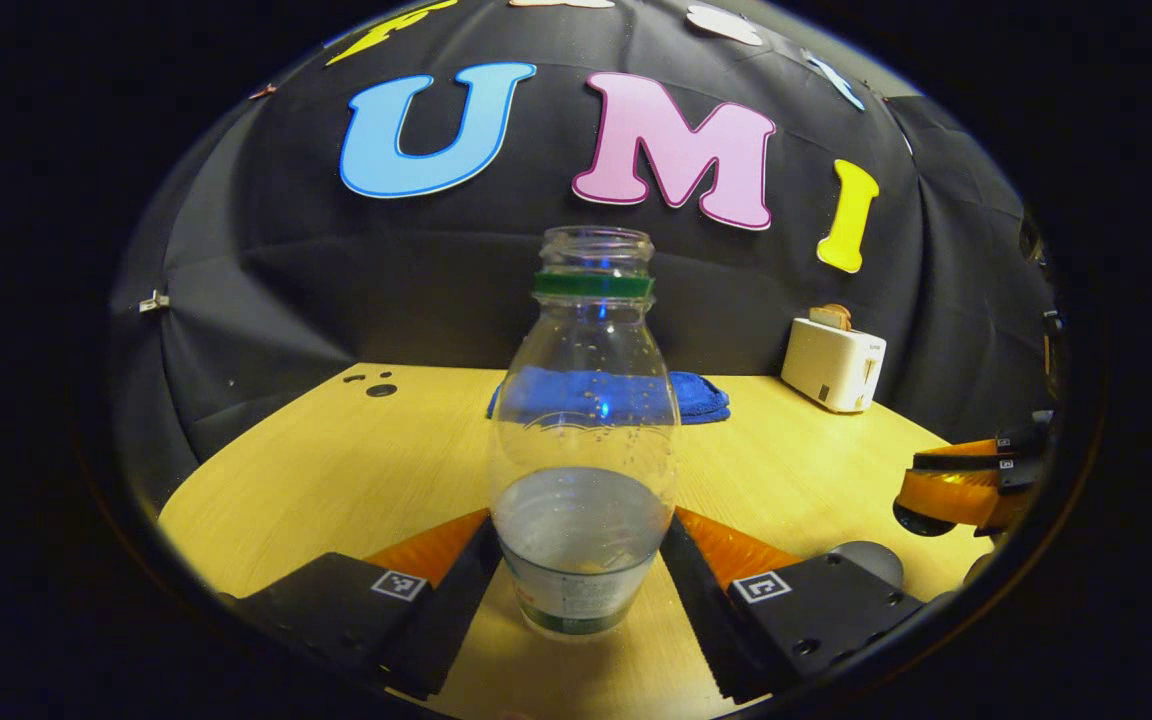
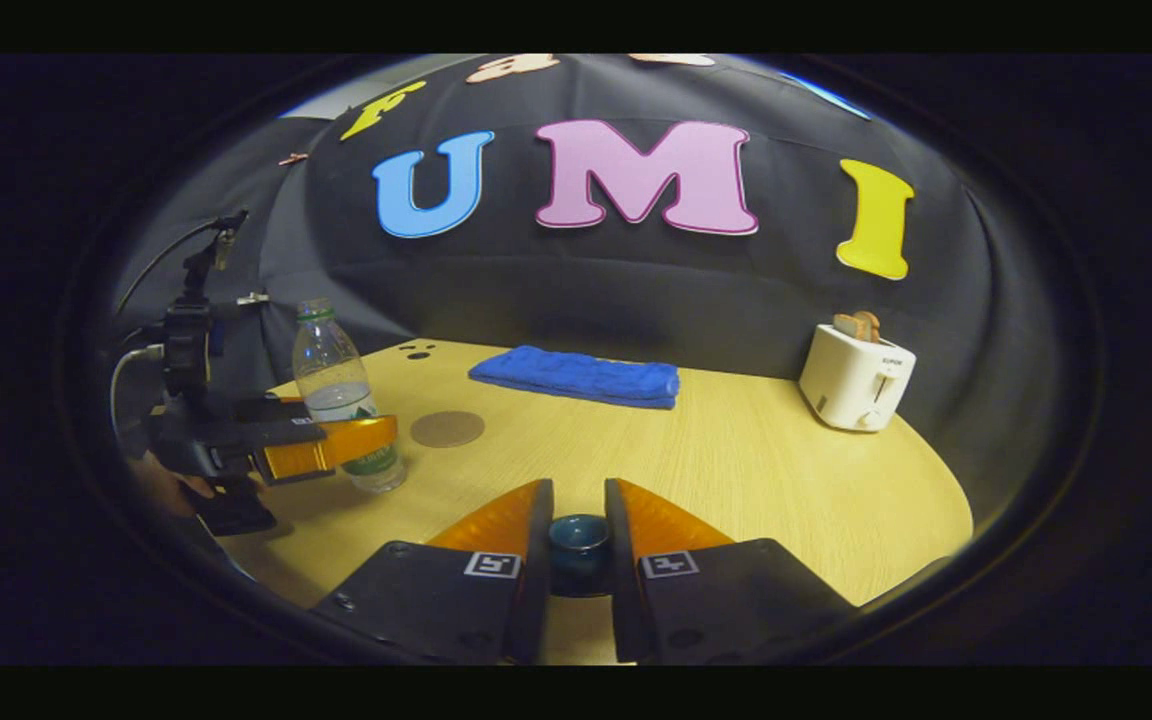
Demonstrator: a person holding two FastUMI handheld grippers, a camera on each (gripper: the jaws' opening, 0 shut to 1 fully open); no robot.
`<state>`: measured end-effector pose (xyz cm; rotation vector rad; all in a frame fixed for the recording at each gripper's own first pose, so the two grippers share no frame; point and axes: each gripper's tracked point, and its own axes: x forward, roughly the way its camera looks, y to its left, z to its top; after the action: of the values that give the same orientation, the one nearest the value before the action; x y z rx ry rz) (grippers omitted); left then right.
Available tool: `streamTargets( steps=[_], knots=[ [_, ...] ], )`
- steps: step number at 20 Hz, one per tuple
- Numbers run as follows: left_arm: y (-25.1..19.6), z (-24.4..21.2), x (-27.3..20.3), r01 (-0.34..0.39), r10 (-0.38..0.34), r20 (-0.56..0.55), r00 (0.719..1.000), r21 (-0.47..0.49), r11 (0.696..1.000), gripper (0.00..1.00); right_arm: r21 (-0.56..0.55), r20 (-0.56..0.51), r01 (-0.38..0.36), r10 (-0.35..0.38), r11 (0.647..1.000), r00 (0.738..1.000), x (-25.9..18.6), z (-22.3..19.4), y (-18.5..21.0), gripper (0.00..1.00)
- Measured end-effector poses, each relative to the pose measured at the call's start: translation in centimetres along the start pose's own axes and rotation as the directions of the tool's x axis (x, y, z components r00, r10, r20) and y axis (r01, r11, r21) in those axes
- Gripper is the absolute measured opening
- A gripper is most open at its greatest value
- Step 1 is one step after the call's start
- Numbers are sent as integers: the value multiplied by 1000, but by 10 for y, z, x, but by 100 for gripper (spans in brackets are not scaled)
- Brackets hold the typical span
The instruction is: Open the teacup lid with one hand, grasp the water bottle and pour water into the teacup with the other hand; after pouring, place the water bottle on the coaster and then close the teacup lid.
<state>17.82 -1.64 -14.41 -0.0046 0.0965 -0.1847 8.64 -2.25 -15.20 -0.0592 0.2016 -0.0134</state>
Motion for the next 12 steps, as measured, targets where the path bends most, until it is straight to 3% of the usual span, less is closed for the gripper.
streamTargets(
  steps=[2,3,5,6,8,10,12],
  knots=[
    [-1,2,4,14,-15,10,1000,11,1000,90,10,-6,6,-6,1000,1000,-1,-4,-4,32],
    [-1,2,4,15,-15,12,1000,13,1000,82,15,-8,9,-9,1000,1000,-1,-6,-5,29],
    [1,3,6,1,-1,13,1000,36,999,80,21,-9,14,-13,1000,1000,-1,-8,-7,32],
    [0,3,5,-7,6,10,1000,59,998,80,24,-11,11,-11,1000,1000,-2,-9,-8,29],
    [0,4,5,-19,19,-2,1000,150,988,77,23,-15,6,-5,1000,1000,-2,-13,-8,29],
    [6,9,3,-55,56,5,998,287,956,76,20,-13,5,-5,1000,1000,-3,-11,-12,29],
    [6,16,1,-69,69,16,997,426,902,75,23,-10,10,-10,1000,1000,-4,-11,-16,29]
  ],
)
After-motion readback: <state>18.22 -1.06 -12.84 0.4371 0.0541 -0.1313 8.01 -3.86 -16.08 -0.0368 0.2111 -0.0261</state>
